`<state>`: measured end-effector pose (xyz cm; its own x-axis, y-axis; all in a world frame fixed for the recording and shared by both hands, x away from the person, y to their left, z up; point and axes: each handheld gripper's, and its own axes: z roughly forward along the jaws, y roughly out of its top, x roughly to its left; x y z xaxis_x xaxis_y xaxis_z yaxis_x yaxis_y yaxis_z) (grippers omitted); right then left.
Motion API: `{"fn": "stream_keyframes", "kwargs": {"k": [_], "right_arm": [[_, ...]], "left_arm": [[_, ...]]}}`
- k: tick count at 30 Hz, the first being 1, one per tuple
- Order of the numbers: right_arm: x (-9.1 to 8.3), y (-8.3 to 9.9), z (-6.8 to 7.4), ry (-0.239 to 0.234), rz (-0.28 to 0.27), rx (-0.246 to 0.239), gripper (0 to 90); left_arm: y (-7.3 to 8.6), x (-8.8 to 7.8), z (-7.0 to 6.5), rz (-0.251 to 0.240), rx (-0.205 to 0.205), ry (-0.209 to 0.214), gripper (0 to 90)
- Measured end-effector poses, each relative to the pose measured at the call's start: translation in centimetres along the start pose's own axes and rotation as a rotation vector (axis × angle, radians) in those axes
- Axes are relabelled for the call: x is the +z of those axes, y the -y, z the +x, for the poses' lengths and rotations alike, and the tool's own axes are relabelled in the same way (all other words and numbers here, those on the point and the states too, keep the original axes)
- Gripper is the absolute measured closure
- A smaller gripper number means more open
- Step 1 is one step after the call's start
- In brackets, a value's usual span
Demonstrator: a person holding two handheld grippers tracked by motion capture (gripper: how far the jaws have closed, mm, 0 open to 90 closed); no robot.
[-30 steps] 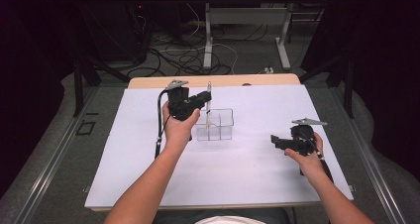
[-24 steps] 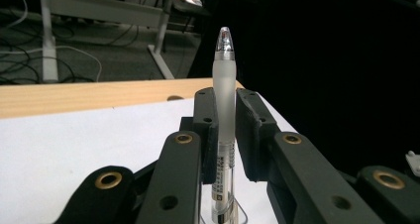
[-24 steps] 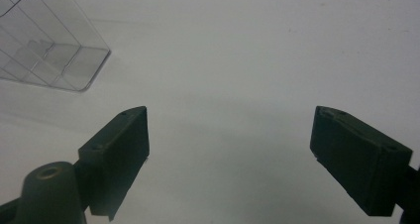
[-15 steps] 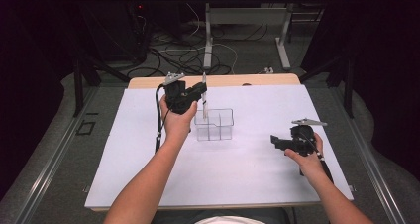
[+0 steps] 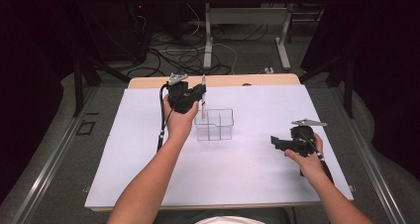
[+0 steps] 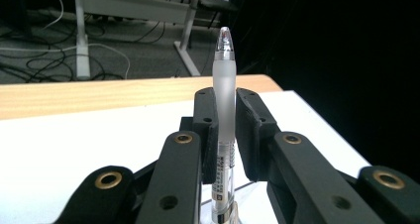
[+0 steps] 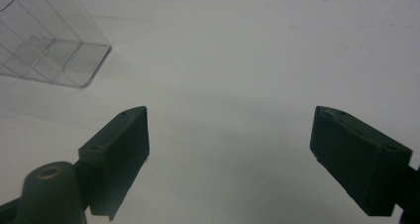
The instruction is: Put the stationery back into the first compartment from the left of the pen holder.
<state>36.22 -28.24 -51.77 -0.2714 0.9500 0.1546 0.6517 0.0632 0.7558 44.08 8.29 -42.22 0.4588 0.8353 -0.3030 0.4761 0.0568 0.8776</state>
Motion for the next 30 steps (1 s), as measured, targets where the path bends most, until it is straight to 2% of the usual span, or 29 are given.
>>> {"fn": "stream_keyframes", "kwargs": {"k": [7, 9, 18, 30], "right_arm": [[0.0, 0.1, -0.1, 0.002, 0.0, -0.006, 14.8], [0.0, 0.1, 0.0, -0.002, 0.001, -0.007, 14.8], [0.1, 0.1, 0.1, -0.006, 0.007, -0.006, 14.8], [0.3, 0.2, 0.2, -0.011, 0.017, -0.011, 14.8]], "left_arm": [[0.5, 0.2, 0.6, 0.009, -0.007, -0.019, 80.1], [0.5, 0.2, 0.6, 0.011, 0.004, -0.036, 80.1], [0.9, 0.5, 1.2, 0.024, 0.004, -0.056, 80.1], [2.7, 1.1, 2.1, 0.058, -0.007, -0.075, 80.1]]}}
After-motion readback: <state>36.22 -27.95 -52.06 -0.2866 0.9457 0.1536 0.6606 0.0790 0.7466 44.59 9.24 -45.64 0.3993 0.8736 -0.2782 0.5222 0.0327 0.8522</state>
